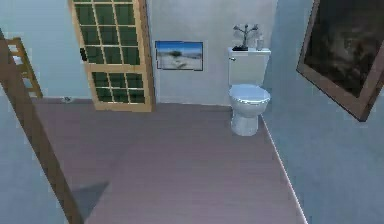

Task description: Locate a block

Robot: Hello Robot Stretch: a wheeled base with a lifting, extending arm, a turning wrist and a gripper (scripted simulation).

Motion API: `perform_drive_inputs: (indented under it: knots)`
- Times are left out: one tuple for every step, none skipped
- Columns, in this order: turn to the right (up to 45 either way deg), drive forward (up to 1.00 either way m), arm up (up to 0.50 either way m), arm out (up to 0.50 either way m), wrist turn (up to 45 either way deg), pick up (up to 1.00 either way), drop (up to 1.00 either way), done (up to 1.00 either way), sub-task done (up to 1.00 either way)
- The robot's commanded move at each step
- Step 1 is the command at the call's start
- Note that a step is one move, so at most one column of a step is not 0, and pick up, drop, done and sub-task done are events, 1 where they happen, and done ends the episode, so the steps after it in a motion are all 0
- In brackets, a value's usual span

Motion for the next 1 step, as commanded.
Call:
perform_drive_inputs:
  knots:
    - [0.0, 0.6, 0.0, 0.0, 0.0, 0.0, 0.0, 0.0, 0.0]
